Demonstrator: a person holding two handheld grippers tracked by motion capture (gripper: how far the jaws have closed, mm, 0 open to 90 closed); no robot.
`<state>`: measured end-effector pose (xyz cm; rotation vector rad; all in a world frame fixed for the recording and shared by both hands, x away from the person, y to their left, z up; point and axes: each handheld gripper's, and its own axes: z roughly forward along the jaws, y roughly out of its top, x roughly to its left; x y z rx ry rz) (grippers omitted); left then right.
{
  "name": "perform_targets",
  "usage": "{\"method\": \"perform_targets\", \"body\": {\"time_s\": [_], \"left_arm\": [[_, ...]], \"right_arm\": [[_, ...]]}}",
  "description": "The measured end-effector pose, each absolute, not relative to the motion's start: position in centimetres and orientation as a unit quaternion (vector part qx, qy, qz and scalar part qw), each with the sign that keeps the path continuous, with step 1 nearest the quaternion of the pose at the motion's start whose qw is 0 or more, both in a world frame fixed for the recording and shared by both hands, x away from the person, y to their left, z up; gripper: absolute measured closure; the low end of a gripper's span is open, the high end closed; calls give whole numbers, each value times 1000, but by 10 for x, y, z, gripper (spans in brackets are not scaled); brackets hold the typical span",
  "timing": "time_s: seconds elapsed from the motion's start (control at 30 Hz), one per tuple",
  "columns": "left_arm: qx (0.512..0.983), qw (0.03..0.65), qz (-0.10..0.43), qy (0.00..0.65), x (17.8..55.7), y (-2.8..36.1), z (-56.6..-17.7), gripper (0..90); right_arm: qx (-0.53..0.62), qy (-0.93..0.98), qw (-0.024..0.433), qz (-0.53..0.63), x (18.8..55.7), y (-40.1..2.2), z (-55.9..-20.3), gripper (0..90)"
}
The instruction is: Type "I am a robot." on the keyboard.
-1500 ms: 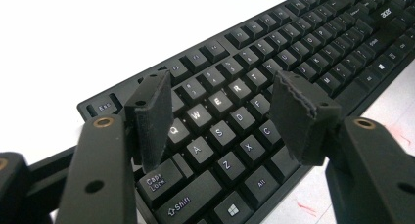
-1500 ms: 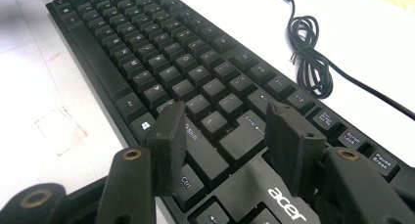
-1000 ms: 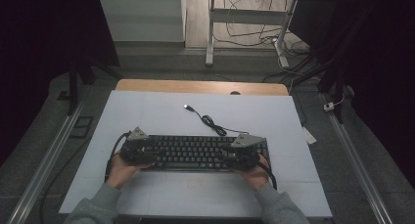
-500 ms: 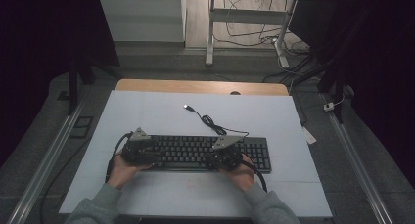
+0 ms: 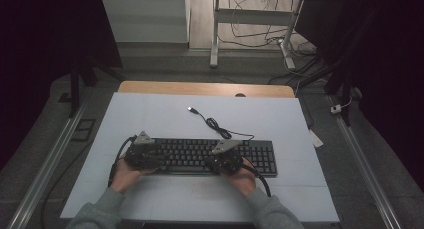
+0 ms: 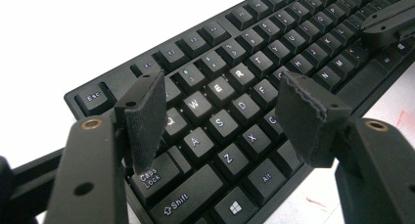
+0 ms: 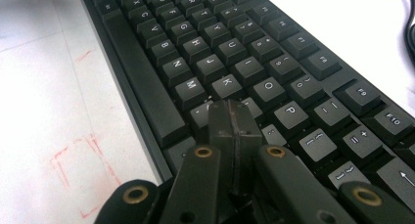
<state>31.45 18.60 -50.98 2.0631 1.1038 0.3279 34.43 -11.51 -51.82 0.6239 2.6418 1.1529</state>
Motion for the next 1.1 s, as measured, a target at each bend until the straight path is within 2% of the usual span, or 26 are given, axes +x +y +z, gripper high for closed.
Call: {"method": "perform_targets", "body": {"time_s": [0.4, 0.53, 0.67, 0.87, 1.1], "left_arm": [[806, 382, 131, 433, 313, 187, -509, 358], [806, 382, 131, 432, 313, 186, -509, 358], [807, 381, 132, 431, 312, 186, -508, 357], [808, 380, 131, 431, 308, 185, -508, 354], [809, 381, 129, 427, 300, 186, -508, 353]], "right_arm": [[219, 872, 122, 421, 341, -135, -504, 893], [230, 862, 134, 432, 342, -150, -501, 726], [250, 852, 149, 435, 342, -168, -499, 608], [269, 847, 162, 430, 341, -193, -500, 527], [282, 838, 175, 433, 334, -221, -499, 488]]}}
